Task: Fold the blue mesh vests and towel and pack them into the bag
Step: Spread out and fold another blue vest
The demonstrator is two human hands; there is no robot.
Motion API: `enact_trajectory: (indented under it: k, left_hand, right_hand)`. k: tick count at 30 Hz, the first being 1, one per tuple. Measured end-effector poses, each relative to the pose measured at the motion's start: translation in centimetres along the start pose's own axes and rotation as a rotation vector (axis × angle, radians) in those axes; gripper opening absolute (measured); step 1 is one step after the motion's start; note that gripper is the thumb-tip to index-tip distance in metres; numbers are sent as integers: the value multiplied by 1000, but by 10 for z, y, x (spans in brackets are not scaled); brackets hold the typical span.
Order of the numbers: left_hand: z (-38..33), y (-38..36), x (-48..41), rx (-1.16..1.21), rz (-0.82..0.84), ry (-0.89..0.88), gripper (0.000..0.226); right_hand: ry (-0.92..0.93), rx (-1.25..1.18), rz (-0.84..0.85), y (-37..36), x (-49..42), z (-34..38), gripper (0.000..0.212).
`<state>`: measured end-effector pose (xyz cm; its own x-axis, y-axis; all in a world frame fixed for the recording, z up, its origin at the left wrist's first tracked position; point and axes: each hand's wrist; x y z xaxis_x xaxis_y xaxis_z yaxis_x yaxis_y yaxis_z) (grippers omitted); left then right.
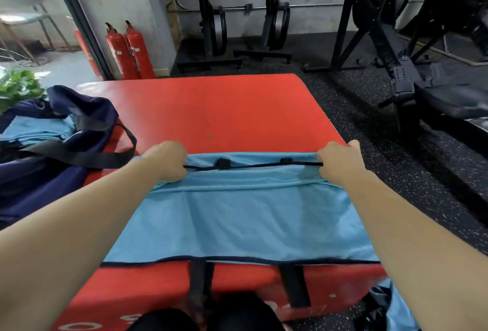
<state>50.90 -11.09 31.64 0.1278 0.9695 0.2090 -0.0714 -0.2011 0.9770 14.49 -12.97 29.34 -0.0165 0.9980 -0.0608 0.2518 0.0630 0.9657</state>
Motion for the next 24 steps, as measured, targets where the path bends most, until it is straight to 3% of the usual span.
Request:
enact_trajectory:
  k: [6, 9, 12, 16, 18, 20, 22, 24]
  left_hand:
    - [14, -7, -34, 25, -134, 49, 27]
    - [23, -10, -36, 38, -176, -13, 31]
    - [31, -14, -24, 136, -268, -94, 15]
    - [35, -17, 12, 235, -370, -168, 27]
    - [34, -20, 35, 172, -328, -214, 19]
    - [32, -28, 58, 117, -279, -294, 11]
    - [30, -39, 76, 89, -274, -348, 14]
    - [31, -44, 87, 46, -308, -347, 17]
  right_hand:
    - [-32, -28, -77, -9, -41, 8, 18]
    - [-44, -75, -50, -6, -46, 8, 13]
    - [-34, -183, -91, 0, -34, 0, 11]
    - [-11, -273, -158, 9, 9, -18, 22]
    - [2, -209, -128, 12, 37, -23, 30]
    - [19, -131, -74, 9, 64, -25, 24]
    - [40, -66, -6, 3, 87, -24, 11]
    - [29, -41, 39, 1, 101, -24, 15]
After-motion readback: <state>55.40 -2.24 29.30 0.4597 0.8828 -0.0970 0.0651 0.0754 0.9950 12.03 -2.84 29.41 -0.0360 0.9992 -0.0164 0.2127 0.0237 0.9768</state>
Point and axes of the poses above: each hand's wrist, its own x-axis away from the middle knuckle, its own y-axis out of the back of the hand, z = x × y, and after that the axes turned 6 degrees about -y, right-handed
